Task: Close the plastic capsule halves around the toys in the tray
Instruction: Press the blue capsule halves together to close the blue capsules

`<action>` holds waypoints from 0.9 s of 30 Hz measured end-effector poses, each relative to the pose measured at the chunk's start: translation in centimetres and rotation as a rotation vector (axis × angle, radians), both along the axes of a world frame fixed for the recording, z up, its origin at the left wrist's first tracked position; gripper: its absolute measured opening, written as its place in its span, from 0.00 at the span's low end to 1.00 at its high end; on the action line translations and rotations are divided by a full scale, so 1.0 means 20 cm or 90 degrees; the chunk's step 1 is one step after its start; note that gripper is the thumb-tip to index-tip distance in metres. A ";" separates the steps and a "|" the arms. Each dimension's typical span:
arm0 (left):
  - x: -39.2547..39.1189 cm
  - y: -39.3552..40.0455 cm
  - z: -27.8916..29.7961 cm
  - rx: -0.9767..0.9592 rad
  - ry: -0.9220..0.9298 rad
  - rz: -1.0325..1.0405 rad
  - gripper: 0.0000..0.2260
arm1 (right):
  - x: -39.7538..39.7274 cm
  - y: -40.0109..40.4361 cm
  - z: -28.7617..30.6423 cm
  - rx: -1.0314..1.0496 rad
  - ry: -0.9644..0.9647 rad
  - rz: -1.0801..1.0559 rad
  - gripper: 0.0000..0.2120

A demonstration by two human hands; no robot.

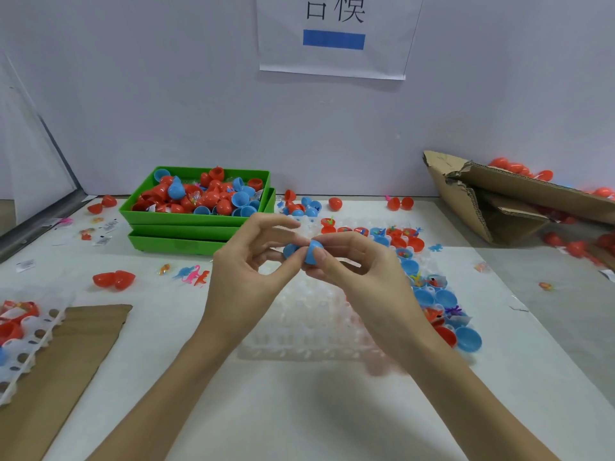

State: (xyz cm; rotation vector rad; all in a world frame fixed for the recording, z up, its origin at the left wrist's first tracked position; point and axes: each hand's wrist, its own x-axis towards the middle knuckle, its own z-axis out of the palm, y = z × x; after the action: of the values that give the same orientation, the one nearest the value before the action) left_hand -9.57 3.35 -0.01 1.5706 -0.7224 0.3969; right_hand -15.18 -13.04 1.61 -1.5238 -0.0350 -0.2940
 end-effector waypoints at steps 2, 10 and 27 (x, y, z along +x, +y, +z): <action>0.00 0.00 0.01 -0.020 0.022 0.005 0.18 | 0.00 0.00 0.00 0.006 -0.007 0.002 0.08; 0.01 0.02 0.00 0.050 0.005 -0.049 0.10 | 0.01 -0.03 0.00 -0.018 -0.006 -0.019 0.07; 0.01 0.02 -0.01 0.053 -0.030 -0.003 0.16 | 0.00 -0.03 0.01 -0.094 -0.081 -0.020 0.10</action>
State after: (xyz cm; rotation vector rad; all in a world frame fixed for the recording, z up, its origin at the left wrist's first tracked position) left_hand -9.43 3.65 -0.17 1.6423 -0.7878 0.4057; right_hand -15.11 -13.56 1.72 -1.6519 -0.1371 -0.4208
